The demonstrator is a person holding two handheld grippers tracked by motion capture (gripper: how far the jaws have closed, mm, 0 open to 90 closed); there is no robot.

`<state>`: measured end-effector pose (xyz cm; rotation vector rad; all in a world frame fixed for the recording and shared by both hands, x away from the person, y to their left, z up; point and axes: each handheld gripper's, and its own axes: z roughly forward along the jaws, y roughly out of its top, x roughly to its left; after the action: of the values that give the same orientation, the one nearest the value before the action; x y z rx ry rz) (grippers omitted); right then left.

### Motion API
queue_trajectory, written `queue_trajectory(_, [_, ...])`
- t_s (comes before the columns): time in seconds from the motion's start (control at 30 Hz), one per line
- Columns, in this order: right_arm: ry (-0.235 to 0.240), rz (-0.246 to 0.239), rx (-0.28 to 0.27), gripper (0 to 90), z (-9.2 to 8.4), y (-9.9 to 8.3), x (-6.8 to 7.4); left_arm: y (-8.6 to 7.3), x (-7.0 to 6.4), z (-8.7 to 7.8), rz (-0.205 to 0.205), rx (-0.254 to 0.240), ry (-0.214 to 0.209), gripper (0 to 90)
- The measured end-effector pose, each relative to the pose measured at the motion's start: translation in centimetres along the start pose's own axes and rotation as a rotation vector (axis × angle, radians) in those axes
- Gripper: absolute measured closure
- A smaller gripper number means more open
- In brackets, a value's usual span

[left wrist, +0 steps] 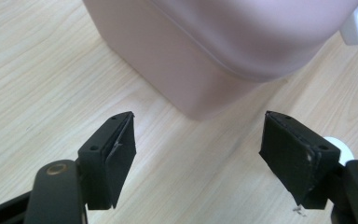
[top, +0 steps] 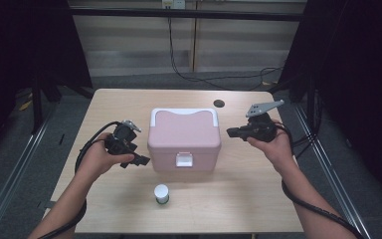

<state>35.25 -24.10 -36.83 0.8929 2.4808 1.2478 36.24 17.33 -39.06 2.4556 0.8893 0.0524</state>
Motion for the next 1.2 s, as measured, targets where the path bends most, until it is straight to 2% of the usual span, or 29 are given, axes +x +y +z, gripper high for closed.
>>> queue_trajectory(0.07, [0.004,0.001,-0.011,90.0,-0.5,0.5,0.1,0.1,0.1,-0.1,0.005,0.003,-0.001,24.9])
queue_trajectory(0.13, [0.006,0.002,-0.016,90.0,-0.7,1.1,0.5,0.3,0.3,-0.6,-0.037,0.01,-0.004,22.9])
queue_trajectory(0.2, [0.009,-0.002,-0.019,90.0,-0.7,1.4,0.7,0.5,0.4,-0.7,-0.043,0.016,-0.002,21.6])
queue_trajectory(0.27, [0.022,-0.017,-0.028,90.0,-0.5,2.2,1.3,0.7,0.6,-1.1,-0.052,0.03,0.001,21.5])
queue_trajectory(0.47, [0.051,-0.03,-0.044,90.0,0.3,3.5,2.3,0.9,1.2,-1.7,-0.085,0.019,-0.003,18.2])
queue_trajectory(0.57, [0.067,-0.046,-0.037,90.0,1.4,4.1,3.1,1.0,1.7,-2.0,-0.107,0.015,-0.013,16.5])
queue_trajectory(0.67, [0.075,-0.056,-0.031,90.0,2.1,4.3,3.5,0.8,2.1,-1.9,-0.151,0.012,-0.01,15.7])
queue_trajectory(0.7, [0.078,-0.058,-0.028,90.0,2.5,4.3,3.7,0.8,2.1,-1.9,-0.151,0.012,-0.01,15.7])
queue_trajectory(0.73, [0.079,-0.055,-0.028,90.0,2.7,4.3,3.7,0.6,2.3,-1.8,-0.182,0.009,-0.013,15.6])
queue_trajectory(0.77, [0.084,-0.052,-0.03,90.0,2.9,4.3,3.8,0.6,2.5,-1.8,-0.19,0.007,-0.012,15.6])
queue_trajectory(0.9, [0.084,-0.056,-0.015,90.0,3.5,4.1,3.9,0.6,3.1,-2.1,-0.217,0.005,-0.002,15.7])
queue_trajectory(1.03, [0.085,-0.047,-0.025,90.0,3.9,3.9,3.7,1.3,3.6,-2.7,-0.238,0.013,-0.004,15.6])
queue_trajectory(1.13, [0.084,-0.053,-0.015,90.0,4.3,3.7,3.7,1.9,3.8,-3.0,-0.238,0.017,-0.004,15.6])
queue_trajectory(1.2, [0.088,-0.045,-0.026,89.7,4.5,3.5,3.7,2.3,3.9,-3.2,-0.239,0.021,-0.001,15.7])
